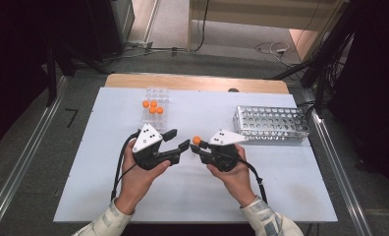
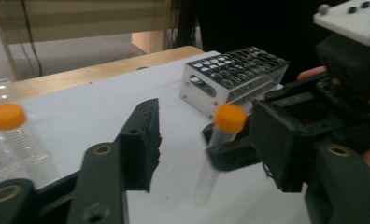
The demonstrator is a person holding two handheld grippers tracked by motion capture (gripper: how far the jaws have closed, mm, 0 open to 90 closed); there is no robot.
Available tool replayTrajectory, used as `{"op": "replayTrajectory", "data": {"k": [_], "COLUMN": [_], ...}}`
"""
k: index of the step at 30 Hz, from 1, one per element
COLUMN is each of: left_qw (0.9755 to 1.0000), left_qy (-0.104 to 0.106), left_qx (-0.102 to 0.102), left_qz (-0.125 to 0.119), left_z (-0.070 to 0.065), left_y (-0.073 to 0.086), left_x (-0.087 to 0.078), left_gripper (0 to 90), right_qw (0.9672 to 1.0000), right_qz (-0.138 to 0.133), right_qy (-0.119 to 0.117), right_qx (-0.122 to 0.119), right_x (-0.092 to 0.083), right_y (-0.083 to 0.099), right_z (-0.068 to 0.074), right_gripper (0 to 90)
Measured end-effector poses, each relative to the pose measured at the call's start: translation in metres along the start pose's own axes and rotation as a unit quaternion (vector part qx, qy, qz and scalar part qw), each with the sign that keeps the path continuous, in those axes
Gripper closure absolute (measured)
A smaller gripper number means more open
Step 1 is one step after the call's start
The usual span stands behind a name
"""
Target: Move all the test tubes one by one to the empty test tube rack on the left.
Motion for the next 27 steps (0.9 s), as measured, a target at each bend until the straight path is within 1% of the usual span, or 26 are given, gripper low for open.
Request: {"op": "replayTrajectory", "data": {"k": [2, 6, 9, 11, 14, 16, 17, 19, 20, 22, 24, 26, 27], "left_qw": [0.9999, 0.9998, 0.9996, 0.9996, 0.9994, 0.9995, 0.9995, 0.9996, 0.9997, 0.9996, 0.9993, 0.9986, 0.9982], "left_qy": [0.003, 0.006, -0.001, -0.001, -0.002, 0.0, 0.0, -0.005, -0.009, -0.021, -0.033, -0.05, -0.055], "left_qx": [0.009, 0.01, 0.015, 0.014, 0.02, 0.017, 0.017, 0.011, 0.011, 0.004, -0.002, -0.016, -0.022], "left_qz": [0.007, 0.018, 0.022, 0.025, 0.028, 0.027, 0.027, 0.024, 0.021, 0.017, 0.015, 0.009, 0.007], "left_z": [-0.003, -0.002, 0.001, 0.002, 0.003, 0.003, 0.004, 0.009, 0.012, 0.021, 0.032, 0.047, 0.052], "left_y": [0.002, 0.007, 0.008, 0.009, 0.009, 0.009, 0.008, 0.006, 0.005, 0.002, 0.0, -0.003, -0.004], "left_x": [0.004, 0.009, 0.01, 0.01, 0.01, 0.01, 0.009, 0.006, 0.005, 0.002, -0.001, -0.004, -0.005], "left_gripper": [51.2, 60.0, 67.9, 69.3, 69.9, 70.1, 70.2, 70.2, 70.2, 70.2, 70.2, 70.2, 70.2], "right_qw": [1.0, 0.9997, 0.9996, 0.9996, 0.9996, 0.9995, 0.9994, 0.9995, 0.9996, 0.9998, 0.9999, 0.9998, 0.9997], "right_qz": [0.0, -0.001, -0.001, -0.001, 0.003, 0.003, 0.003, 0.008, 0.008, 0.008, 0.011, 0.014, 0.014], "right_qy": [-0.008, -0.02, -0.023, -0.024, -0.023, -0.026, -0.029, -0.027, -0.023, -0.019, -0.009, -0.003, 0.002], "right_qx": [-0.005, -0.015, -0.018, -0.015, -0.018, -0.017, -0.016, -0.015, -0.014, -0.004, 0.003, 0.014, 0.018], "right_x": [0.007, 0.015, 0.019, 0.021, 0.022, 0.022, 0.022, 0.02, 0.018, 0.013, 0.006, -0.002, -0.008], "right_y": [-0.003, -0.008, -0.011, -0.01, -0.01, -0.009, -0.009, -0.008, -0.007, -0.004, 0.001, 0.007, 0.011], "right_z": [0.007, 0.016, 0.019, 0.019, 0.02, 0.02, 0.02, 0.02, 0.019, 0.015, 0.009, 0.002, -0.003], "right_gripper": [71.9, 71.9, 71.8, 71.9, 71.8, 70.0, 65.2, 49.5, 45.5, 39.0, 35.5, 32.9, 32.0]}}
Point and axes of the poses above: each handheld gripper's, and its own axes: x roughly forward along the jaws, y roughly out of its underside, z roughly to its left, the point moved 2 cm from there along x, roughly forward along the jaws, and after that the axes turned 12 degrees about -y, right-handed, at the moved point
